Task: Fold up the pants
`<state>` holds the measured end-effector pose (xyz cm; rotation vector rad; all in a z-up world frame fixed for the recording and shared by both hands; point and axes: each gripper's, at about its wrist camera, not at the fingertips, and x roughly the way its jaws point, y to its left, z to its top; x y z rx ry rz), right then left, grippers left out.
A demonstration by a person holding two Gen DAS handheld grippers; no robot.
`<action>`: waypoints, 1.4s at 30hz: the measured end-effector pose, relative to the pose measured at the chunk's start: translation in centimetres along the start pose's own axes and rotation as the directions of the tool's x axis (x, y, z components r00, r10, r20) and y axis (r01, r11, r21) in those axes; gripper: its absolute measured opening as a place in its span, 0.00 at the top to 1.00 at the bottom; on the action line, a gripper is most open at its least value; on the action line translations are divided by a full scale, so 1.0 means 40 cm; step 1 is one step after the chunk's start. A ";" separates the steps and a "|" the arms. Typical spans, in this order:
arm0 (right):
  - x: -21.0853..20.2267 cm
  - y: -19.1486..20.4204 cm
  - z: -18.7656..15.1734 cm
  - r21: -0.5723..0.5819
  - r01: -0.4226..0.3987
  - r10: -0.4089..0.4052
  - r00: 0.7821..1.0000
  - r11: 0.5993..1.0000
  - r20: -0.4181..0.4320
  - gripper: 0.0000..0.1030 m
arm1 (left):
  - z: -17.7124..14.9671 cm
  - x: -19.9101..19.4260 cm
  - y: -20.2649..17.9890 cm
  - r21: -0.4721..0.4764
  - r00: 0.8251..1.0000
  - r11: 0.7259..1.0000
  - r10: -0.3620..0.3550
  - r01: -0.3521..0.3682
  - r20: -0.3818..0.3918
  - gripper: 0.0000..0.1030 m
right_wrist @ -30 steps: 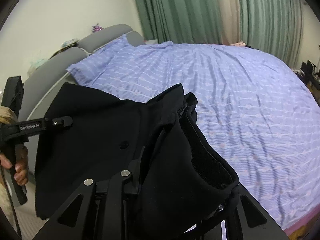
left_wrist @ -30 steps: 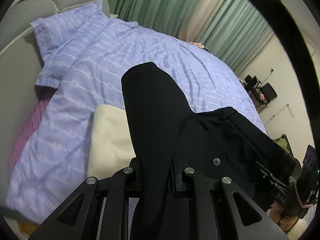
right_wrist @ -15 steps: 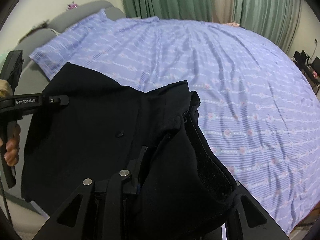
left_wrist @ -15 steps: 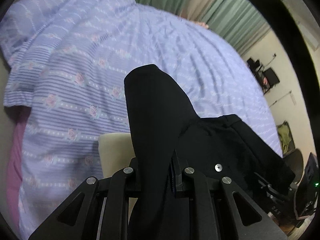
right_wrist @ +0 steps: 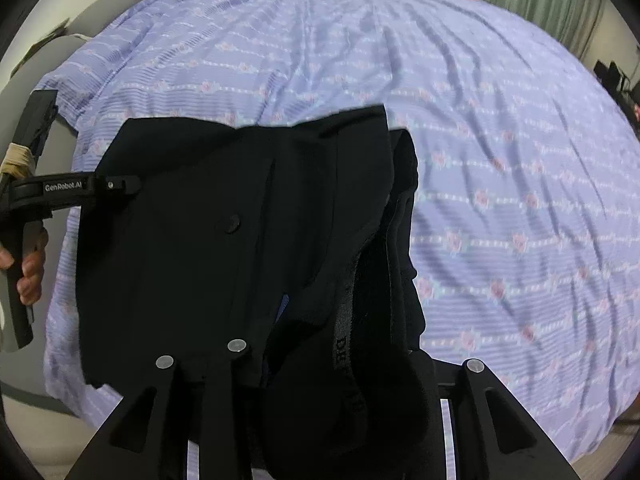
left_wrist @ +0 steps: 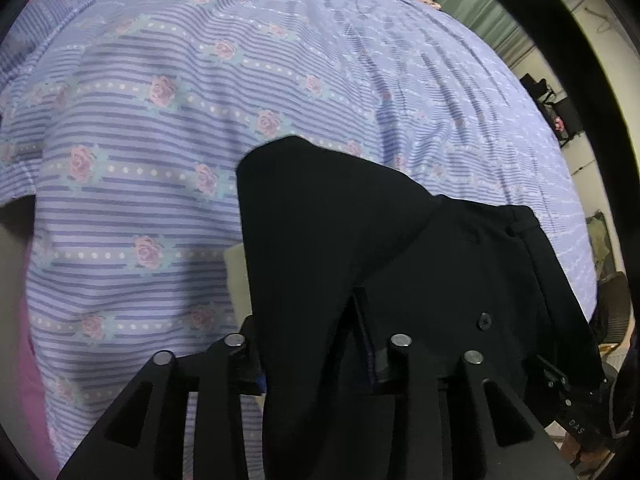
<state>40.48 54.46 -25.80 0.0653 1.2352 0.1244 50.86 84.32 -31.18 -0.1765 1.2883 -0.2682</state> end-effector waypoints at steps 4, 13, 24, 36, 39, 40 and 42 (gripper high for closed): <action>0.005 -0.028 -0.018 0.057 -0.021 0.023 0.999 0.998 -0.041 0.66 | -0.005 -0.038 -0.034 0.030 0.993 0.993 0.110 -0.111 0.045 0.57; -0.088 -0.077 -0.066 -0.044 0.242 -0.240 0.970 0.969 0.050 0.36 | -0.066 -0.174 -0.151 0.093 0.961 0.968 0.213 -0.231 0.175 0.42; -0.419 -0.240 -0.100 -0.039 0.172 -0.156 0.950 0.984 0.270 0.12 | -0.257 -0.453 -0.448 0.016 0.904 0.964 0.242 -0.264 0.352 0.10; -0.755 -0.494 -0.226 -0.148 0.104 -0.034 0.909 0.984 0.415 0.09 | -0.511 -0.659 -0.872 -0.162 0.835 0.951 0.310 -0.265 0.454 0.00; -0.823 -0.553 -0.259 -0.167 0.092 -0.008 0.894 0.982 0.448 0.09 | -0.557 -0.685 -0.959 -0.193 0.817 0.947 0.320 -0.257 0.480 0.00; -0.846 -0.577 -0.271 -0.174 0.085 0.004 0.889 0.981 0.457 0.09 | -0.567 -0.689 -0.985 -0.200 0.811 0.947 0.320 -0.252 0.490 0.00; -0.883 -0.619 -0.288 -0.179 0.074 0.018 0.884 0.981 0.468 0.09 | -0.596 -0.703 -1.058 -0.205 0.797 0.948 0.317 -0.245 0.514 0.00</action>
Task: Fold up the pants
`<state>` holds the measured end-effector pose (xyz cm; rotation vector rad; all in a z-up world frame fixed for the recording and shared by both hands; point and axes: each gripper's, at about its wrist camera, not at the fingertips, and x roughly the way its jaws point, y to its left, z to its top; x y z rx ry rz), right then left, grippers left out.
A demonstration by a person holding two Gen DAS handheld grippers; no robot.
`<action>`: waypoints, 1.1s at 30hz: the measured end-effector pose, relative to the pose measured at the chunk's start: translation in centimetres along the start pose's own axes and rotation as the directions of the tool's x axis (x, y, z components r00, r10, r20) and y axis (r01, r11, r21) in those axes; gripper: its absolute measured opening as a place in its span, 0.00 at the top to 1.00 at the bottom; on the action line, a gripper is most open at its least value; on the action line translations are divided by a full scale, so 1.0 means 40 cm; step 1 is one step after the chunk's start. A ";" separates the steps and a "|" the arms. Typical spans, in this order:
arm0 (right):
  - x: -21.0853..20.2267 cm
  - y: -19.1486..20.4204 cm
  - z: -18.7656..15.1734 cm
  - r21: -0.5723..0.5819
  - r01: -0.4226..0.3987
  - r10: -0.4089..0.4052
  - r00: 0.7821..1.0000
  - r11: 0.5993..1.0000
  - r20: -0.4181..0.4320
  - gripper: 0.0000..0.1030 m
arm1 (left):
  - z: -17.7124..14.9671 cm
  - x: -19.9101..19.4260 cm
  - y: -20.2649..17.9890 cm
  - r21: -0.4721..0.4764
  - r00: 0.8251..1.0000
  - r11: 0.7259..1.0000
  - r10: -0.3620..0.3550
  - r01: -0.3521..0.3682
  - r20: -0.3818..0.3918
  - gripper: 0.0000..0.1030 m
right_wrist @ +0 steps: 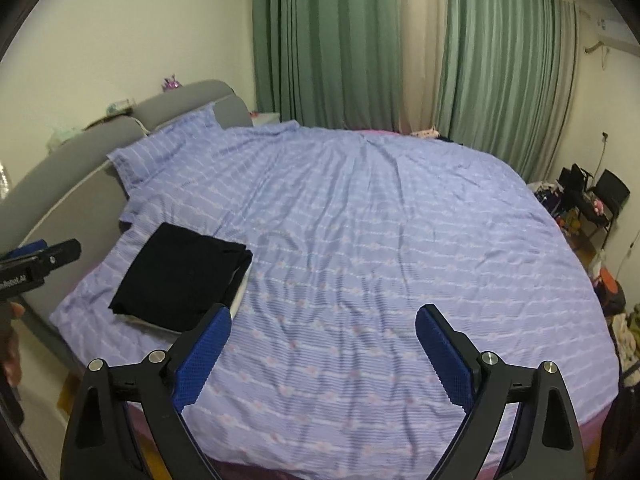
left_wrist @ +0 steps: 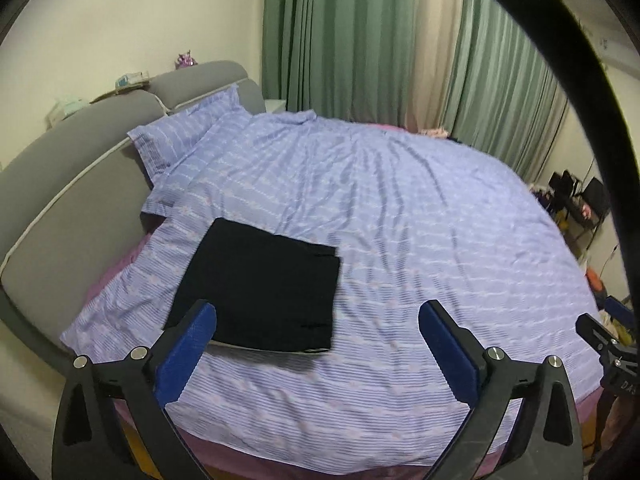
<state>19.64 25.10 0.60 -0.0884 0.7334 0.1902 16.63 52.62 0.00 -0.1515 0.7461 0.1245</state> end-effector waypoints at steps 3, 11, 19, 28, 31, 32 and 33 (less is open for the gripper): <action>-0.055 -0.059 -0.012 0.018 0.005 -0.005 1.000 1.000 0.024 0.09 | -0.022 -0.053 -0.086 0.048 0.999 0.999 -0.010 0.008 0.035 0.00; -0.162 -0.169 -0.044 0.075 0.053 -0.059 0.995 0.996 0.074 0.09 | -0.046 -0.126 -0.257 0.197 0.993 0.979 -0.068 0.047 0.098 0.00; -0.233 -0.245 -0.072 0.135 0.115 -0.128 0.988 0.984 0.092 0.09 | -0.060 -0.168 -0.382 0.290 0.981 0.951 -0.146 0.103 0.130 0.00; -0.304 -0.379 -0.105 0.156 0.132 -0.149 0.983 0.979 0.105 0.09 | -0.084 -0.209 -0.543 0.260 0.970 0.950 -0.211 0.174 0.118 0.00; -0.329 -0.445 -0.110 0.155 0.120 -0.137 0.985 0.981 0.108 0.09 | -0.099 -0.226 -0.602 0.228 0.970 0.958 -0.208 0.177 0.124 0.00; -0.336 -0.464 -0.112 0.154 0.116 -0.134 0.985 0.981 0.111 0.09 | -0.105 -0.232 -0.624 0.223 0.969 0.958 -0.212 0.181 0.125 0.00; -0.343 -0.487 -0.116 0.153 0.113 -0.131 0.985 0.982 0.113 0.09 | -0.109 -0.235 -0.637 0.218 0.969 0.959 -0.211 0.181 0.125 0.00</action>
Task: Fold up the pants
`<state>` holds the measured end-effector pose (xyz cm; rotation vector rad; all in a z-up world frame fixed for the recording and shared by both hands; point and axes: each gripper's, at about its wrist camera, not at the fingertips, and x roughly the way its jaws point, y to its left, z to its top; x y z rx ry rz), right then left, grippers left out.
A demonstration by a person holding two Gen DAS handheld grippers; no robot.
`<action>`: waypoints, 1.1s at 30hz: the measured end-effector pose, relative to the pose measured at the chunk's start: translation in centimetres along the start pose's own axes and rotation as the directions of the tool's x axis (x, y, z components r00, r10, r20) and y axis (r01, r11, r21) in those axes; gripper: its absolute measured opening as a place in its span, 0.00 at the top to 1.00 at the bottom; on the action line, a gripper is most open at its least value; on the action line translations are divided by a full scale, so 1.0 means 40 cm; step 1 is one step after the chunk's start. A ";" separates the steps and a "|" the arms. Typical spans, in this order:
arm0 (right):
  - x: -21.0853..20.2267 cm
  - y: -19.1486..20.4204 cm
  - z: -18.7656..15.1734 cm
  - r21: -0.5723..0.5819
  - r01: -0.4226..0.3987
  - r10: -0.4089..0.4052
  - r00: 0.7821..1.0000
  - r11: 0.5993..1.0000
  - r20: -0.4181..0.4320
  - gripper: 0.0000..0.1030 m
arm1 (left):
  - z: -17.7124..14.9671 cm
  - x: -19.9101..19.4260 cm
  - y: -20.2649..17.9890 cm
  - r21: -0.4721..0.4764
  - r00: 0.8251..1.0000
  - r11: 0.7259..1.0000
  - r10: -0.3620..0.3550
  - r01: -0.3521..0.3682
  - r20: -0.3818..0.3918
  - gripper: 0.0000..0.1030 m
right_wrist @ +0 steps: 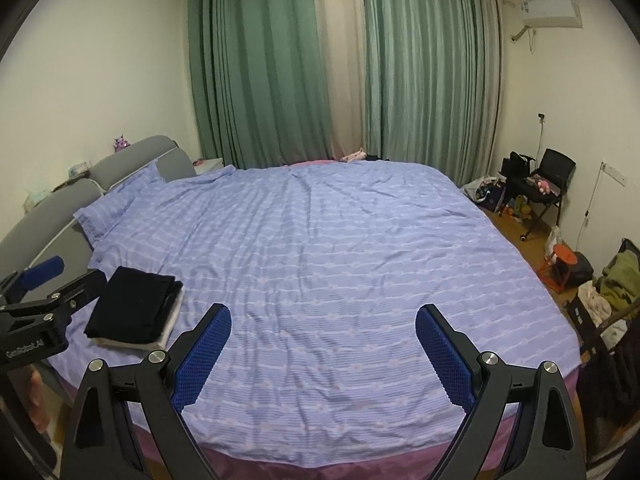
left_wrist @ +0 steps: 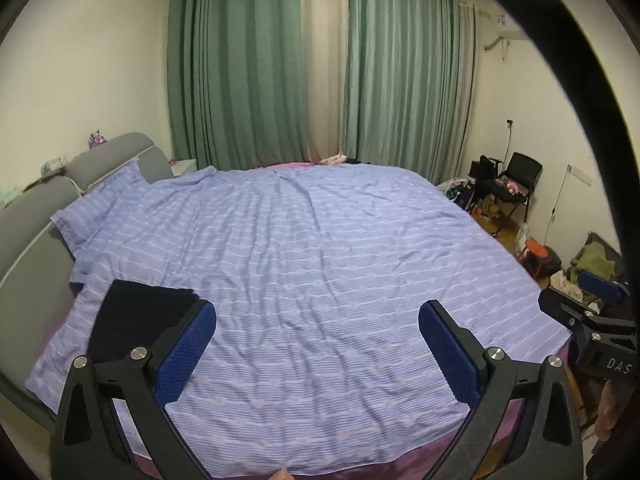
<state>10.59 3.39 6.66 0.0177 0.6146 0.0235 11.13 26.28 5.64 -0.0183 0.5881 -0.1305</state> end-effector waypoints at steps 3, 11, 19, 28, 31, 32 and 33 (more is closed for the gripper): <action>-0.008 -0.065 0.000 -0.006 -0.001 0.001 1.000 1.000 0.007 0.09 | -0.001 0.002 -0.061 -0.017 1.000 1.000 0.005 -0.005 0.002 0.00; -0.019 -0.200 0.002 -0.010 -0.012 0.012 1.000 1.000 0.020 0.09 | -0.005 0.009 -0.179 -0.023 1.000 0.999 0.028 -0.028 0.006 0.00; -0.018 -0.269 -0.001 -0.007 -0.013 0.013 1.000 1.000 0.023 0.09 | -0.009 0.021 -0.232 -0.036 1.000 0.999 0.028 -0.029 -0.014 0.00; -0.030 -0.302 -0.006 0.001 -0.015 0.015 0.999 1.000 0.033 0.09 | -0.006 0.019 -0.269 -0.014 1.000 1.000 0.021 -0.021 0.001 0.00; -0.031 -0.306 -0.007 -0.002 -0.014 0.014 0.999 1.000 0.035 0.09 | -0.008 0.018 -0.277 -0.012 1.000 1.000 0.022 -0.022 0.002 0.00; -0.030 -0.307 -0.007 -0.001 -0.016 0.016 0.999 1.000 0.033 0.09 | -0.008 0.018 -0.277 -0.012 1.000 1.000 0.021 -0.021 0.002 0.00; -0.030 -0.305 -0.008 -0.001 -0.018 0.018 0.999 1.000 0.032 0.09 | -0.008 0.018 -0.278 -0.011 1.000 1.000 0.022 -0.022 0.001 0.00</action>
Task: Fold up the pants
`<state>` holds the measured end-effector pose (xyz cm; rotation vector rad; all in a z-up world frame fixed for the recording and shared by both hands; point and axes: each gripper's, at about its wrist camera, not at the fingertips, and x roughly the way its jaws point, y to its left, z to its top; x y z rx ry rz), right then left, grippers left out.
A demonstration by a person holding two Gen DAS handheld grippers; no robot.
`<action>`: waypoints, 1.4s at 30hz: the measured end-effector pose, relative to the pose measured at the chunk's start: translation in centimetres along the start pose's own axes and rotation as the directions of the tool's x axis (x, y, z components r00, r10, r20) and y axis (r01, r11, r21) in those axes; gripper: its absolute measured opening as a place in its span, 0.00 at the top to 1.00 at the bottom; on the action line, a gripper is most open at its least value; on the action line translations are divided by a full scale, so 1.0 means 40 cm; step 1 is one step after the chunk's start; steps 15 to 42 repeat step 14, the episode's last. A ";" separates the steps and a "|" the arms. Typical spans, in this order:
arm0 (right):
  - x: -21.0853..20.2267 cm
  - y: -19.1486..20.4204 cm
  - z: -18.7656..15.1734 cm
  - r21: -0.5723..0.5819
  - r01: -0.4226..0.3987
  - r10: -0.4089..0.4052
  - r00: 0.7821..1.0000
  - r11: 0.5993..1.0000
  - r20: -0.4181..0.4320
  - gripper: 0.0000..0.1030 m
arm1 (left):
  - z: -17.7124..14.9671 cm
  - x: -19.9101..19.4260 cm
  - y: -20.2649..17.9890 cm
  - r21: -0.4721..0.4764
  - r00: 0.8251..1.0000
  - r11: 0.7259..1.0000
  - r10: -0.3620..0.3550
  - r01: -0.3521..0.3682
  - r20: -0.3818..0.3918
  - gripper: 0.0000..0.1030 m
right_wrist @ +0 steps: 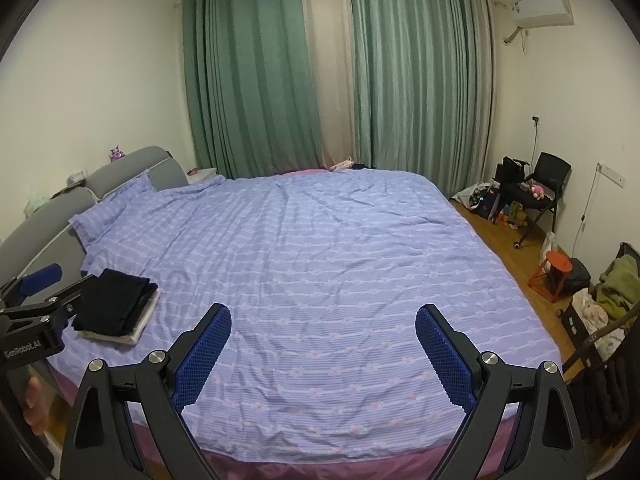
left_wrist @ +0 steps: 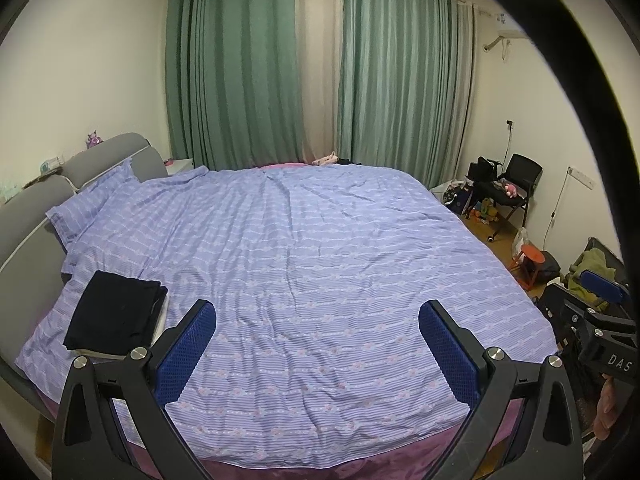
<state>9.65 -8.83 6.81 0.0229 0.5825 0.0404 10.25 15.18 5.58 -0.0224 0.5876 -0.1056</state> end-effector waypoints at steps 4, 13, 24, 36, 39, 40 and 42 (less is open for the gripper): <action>-0.004 -0.008 -0.003 0.001 0.004 -0.004 1.000 1.000 0.001 0.09 | 0.000 0.000 -0.002 0.005 1.000 1.000 0.004 -0.004 0.001 0.00; -0.004 -0.021 -0.008 0.011 0.012 -0.012 1.000 1.000 -0.002 0.09 | -0.002 0.006 -0.001 0.010 1.000 1.000 0.009 -0.009 -0.006 0.00; -0.004 -0.022 -0.008 0.012 0.013 -0.013 1.000 1.000 -0.003 0.09 | -0.005 0.007 -0.002 0.010 1.000 1.000 0.009 -0.009 -0.006 0.00; -0.004 -0.022 -0.008 0.012 0.013 -0.013 1.000 1.000 -0.003 0.09 | -0.005 0.007 -0.002 0.010 1.000 1.000 0.009 -0.009 -0.006 0.00; -0.004 -0.022 -0.008 0.012 0.013 -0.013 1.000 1.000 -0.003 0.09 | -0.005 0.007 -0.002 0.010 1.000 1.000 0.009 -0.009 -0.006 0.00; -0.004 -0.022 -0.008 0.012 0.013 -0.013 1.000 1.000 -0.003 0.09 | -0.005 0.007 -0.002 0.010 1.000 1.000 0.009 -0.009 -0.006 0.00; -0.004 -0.022 -0.008 0.012 0.013 -0.013 1.000 1.000 -0.003 0.09 | -0.005 0.007 -0.002 0.010 1.000 1.000 0.009 -0.009 -0.006 0.00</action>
